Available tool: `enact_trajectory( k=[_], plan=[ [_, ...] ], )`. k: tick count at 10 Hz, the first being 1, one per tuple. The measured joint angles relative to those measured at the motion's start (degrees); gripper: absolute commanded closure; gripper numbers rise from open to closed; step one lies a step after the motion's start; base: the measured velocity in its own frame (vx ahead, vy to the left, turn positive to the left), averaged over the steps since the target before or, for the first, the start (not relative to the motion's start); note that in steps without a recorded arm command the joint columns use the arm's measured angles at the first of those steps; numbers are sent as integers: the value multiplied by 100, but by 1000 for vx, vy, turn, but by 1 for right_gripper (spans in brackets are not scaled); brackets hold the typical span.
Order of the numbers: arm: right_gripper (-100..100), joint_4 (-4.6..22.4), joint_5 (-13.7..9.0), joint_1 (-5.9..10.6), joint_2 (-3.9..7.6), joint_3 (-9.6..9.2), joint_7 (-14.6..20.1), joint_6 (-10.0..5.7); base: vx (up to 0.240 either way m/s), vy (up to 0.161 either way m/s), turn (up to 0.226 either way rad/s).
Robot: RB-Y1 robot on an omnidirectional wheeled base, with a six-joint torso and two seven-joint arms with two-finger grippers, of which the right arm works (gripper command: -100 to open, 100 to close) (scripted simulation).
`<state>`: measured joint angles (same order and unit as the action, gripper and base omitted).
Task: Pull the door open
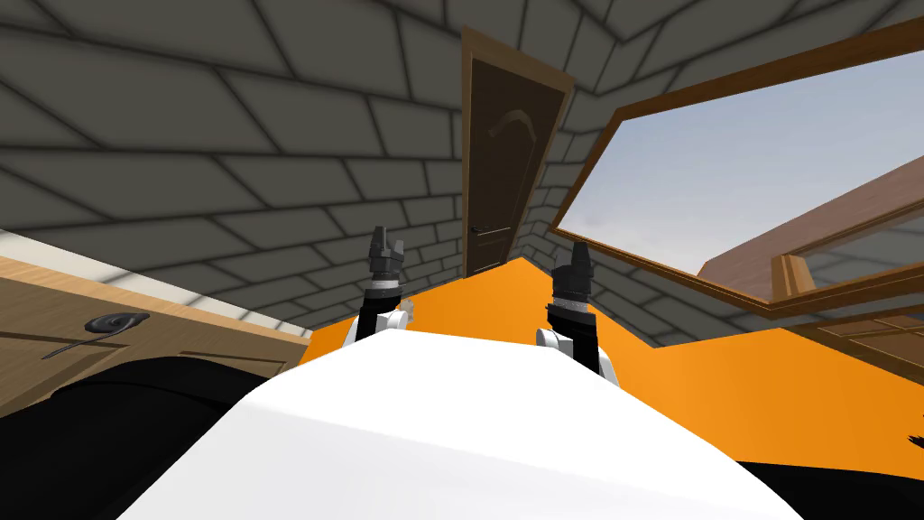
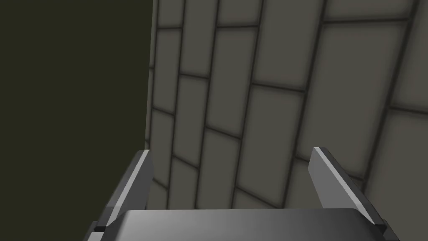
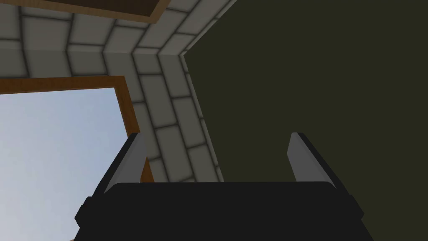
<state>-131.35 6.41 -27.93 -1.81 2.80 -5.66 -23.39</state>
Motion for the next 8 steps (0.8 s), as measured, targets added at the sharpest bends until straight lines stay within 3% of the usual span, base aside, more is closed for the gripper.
enact_trajectory(
  k=[8],
  plan=[
    [-100,898,-81,409,238,19,80,-150,75,-15,66]
  ],
)
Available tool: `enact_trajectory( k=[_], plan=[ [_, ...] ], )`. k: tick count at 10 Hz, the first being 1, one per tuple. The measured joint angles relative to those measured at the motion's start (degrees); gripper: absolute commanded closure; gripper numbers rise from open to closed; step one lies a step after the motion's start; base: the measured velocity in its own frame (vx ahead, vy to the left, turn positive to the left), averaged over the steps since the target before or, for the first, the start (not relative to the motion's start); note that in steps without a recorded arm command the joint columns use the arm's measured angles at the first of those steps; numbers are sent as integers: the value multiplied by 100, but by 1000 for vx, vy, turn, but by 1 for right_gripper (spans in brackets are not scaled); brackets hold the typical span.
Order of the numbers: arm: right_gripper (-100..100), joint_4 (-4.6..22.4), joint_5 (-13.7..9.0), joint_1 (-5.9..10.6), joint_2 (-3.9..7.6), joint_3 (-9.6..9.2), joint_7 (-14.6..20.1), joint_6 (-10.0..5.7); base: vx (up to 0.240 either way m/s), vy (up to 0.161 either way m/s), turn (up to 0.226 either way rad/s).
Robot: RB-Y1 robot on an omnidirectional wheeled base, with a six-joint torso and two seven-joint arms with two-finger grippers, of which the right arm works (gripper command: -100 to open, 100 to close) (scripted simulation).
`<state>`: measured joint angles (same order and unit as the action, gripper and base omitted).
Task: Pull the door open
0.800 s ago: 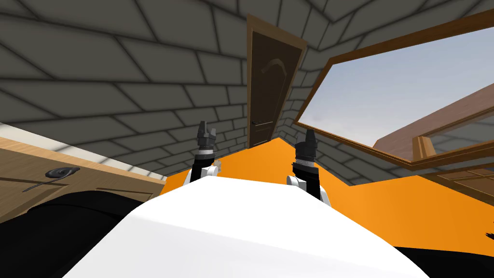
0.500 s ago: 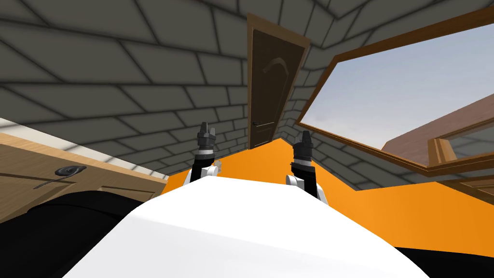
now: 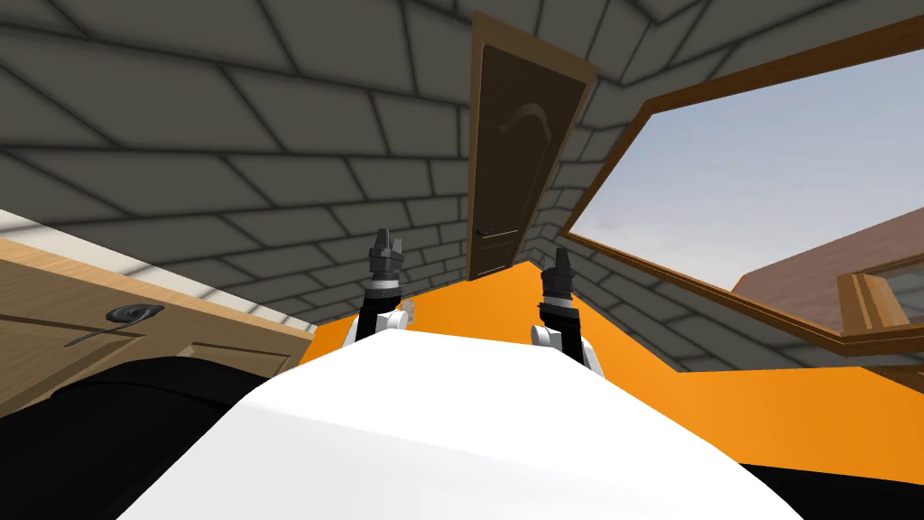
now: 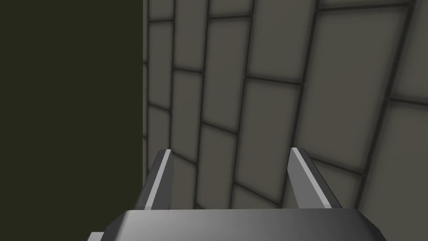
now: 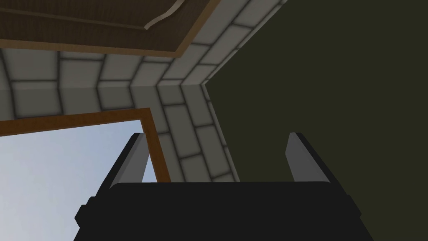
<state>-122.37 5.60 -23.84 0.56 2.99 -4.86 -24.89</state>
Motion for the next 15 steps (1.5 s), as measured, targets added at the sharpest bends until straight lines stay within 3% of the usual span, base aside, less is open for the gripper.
enact_trajectory(
  k=[4,15],
  plan=[
    [-100,545,-59,223,129,22,62,-110,81,-32,90],
    [-100,2330,-214,1063,426,66,208,-403,82,-42,98]
  ],
)
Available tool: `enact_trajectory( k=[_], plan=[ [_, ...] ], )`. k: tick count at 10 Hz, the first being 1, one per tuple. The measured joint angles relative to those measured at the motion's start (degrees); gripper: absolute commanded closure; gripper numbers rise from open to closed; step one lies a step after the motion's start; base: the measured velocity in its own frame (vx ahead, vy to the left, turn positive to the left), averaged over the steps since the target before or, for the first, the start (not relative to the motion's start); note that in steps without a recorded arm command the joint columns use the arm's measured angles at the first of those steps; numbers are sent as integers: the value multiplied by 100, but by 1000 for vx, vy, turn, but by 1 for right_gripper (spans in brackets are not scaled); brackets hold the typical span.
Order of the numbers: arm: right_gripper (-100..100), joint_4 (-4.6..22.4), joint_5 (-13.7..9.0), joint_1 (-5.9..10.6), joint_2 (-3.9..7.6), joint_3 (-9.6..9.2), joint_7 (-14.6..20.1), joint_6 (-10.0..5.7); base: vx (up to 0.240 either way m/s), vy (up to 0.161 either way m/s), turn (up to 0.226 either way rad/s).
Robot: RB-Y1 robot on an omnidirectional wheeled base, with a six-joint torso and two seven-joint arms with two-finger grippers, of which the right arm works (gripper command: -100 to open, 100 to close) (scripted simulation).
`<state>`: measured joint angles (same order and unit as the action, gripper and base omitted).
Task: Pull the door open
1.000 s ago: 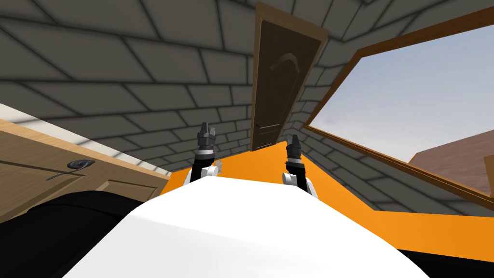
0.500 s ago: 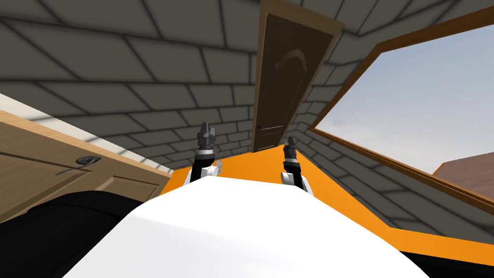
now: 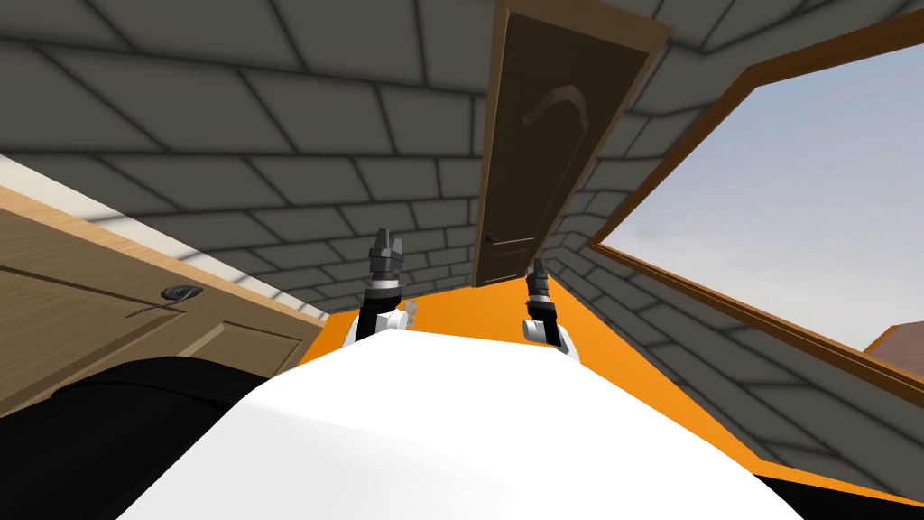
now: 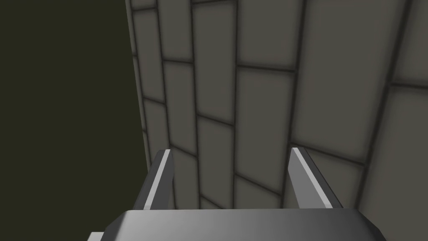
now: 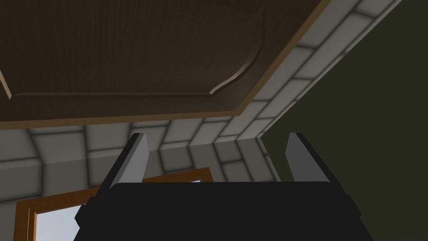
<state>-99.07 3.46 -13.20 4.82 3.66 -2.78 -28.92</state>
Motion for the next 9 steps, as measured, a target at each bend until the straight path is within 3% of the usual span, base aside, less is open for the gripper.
enact_trajectory(
  k=[9],
  plan=[
    [-100,1549,-144,711,216,31,145,-263,75,-56,109]
  ],
)
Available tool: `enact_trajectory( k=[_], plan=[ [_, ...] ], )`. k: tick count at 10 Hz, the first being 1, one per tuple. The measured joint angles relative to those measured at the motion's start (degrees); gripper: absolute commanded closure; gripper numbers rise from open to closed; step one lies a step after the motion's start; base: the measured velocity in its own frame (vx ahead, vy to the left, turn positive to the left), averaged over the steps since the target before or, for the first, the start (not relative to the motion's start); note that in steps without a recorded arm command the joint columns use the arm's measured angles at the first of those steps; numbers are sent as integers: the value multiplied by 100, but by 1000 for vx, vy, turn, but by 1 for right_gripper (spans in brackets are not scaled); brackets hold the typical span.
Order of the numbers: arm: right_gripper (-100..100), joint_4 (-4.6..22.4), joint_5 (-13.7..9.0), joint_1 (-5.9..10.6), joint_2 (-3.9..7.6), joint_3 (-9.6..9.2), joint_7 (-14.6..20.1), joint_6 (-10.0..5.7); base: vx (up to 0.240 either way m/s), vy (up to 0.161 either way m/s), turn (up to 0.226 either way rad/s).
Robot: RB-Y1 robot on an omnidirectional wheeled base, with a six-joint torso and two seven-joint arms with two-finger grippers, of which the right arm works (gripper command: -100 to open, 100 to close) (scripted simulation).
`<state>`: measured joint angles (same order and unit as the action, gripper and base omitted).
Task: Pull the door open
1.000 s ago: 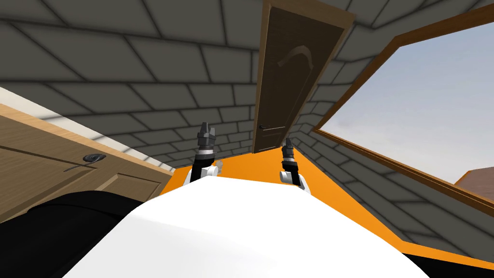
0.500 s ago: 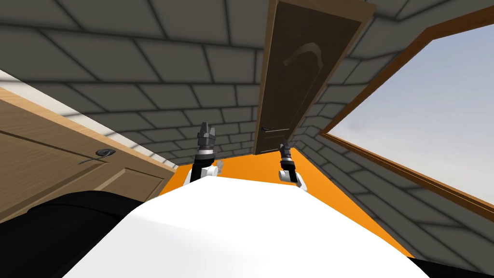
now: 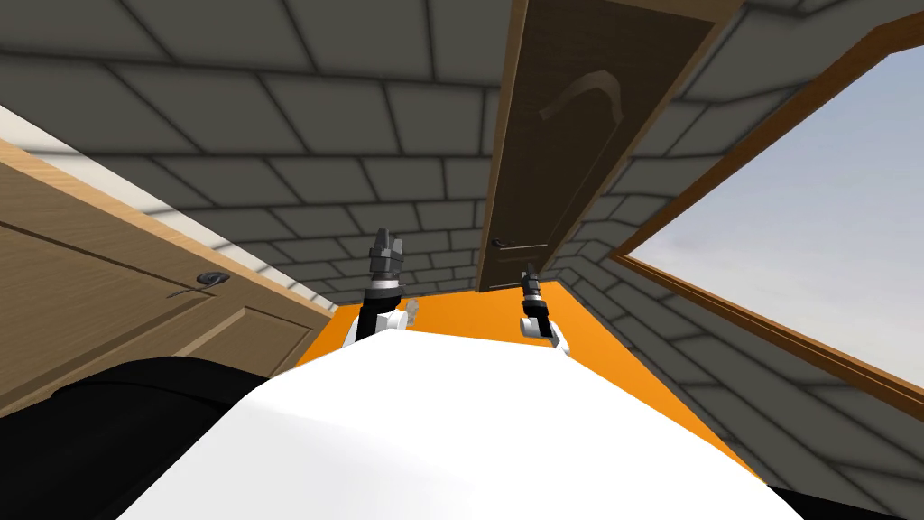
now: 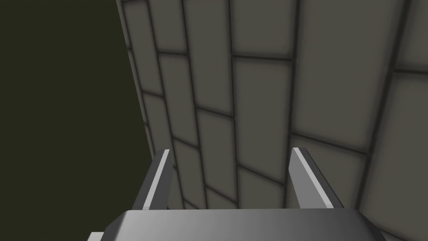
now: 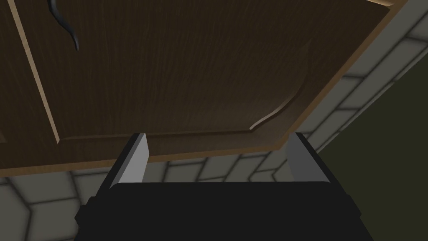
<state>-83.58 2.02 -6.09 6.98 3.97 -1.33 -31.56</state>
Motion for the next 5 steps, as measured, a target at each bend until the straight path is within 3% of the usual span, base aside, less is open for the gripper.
enact_trajectory(
  k=[2,5],
  plan=[
    [-100,294,-25,128,30,4,22,-51,50,-39,60],
    [-100,800,-72,378,92,18,65,-106,80,-66,131]
  ],
)
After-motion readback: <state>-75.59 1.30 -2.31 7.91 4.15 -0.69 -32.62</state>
